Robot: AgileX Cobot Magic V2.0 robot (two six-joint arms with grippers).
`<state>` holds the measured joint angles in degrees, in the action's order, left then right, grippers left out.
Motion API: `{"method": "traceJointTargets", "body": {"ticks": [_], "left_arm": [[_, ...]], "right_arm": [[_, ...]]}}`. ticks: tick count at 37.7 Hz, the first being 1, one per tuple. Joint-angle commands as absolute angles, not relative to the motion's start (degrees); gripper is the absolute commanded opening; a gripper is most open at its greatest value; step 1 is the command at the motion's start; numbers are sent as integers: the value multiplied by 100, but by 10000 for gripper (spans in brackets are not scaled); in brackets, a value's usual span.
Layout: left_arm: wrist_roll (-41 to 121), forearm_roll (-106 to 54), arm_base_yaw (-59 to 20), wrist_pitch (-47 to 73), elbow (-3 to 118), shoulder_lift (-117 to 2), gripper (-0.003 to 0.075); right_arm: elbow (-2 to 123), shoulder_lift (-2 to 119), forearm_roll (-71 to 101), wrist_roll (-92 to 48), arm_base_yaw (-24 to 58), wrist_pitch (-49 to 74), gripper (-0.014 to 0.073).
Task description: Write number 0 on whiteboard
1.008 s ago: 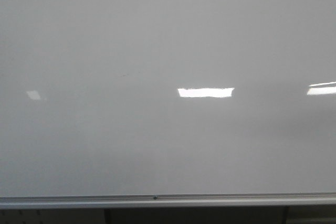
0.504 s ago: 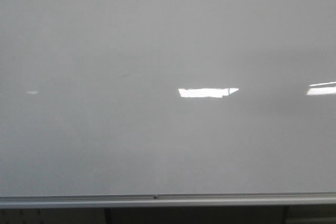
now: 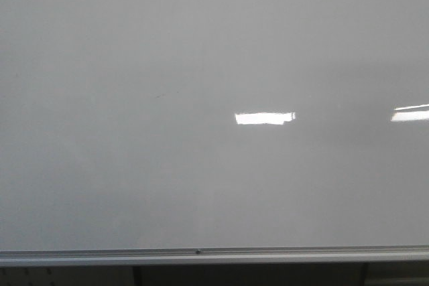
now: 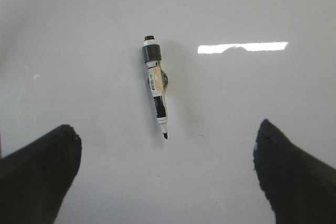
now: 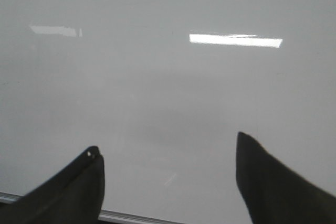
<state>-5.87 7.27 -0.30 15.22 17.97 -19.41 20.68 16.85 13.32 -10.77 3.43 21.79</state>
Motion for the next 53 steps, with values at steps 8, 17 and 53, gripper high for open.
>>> {"method": "traceJointTargets", "body": {"ticks": [8, 17, 53], "left_arm": [[-621, 756, -65, 585, 2591, -4164, 671], [-621, 431, 83, 0, 3418, -6154, 671], [-621, -73, 418, -1815, 3892, -8752, 493]], "right_arm": [[2291, 1784, 1391, -1087, 350, 1699, 560], [2291, 1784, 1391, -1087, 350, 1704, 559], [2291, 1784, 1391, -1087, 350, 1715, 559]]}}
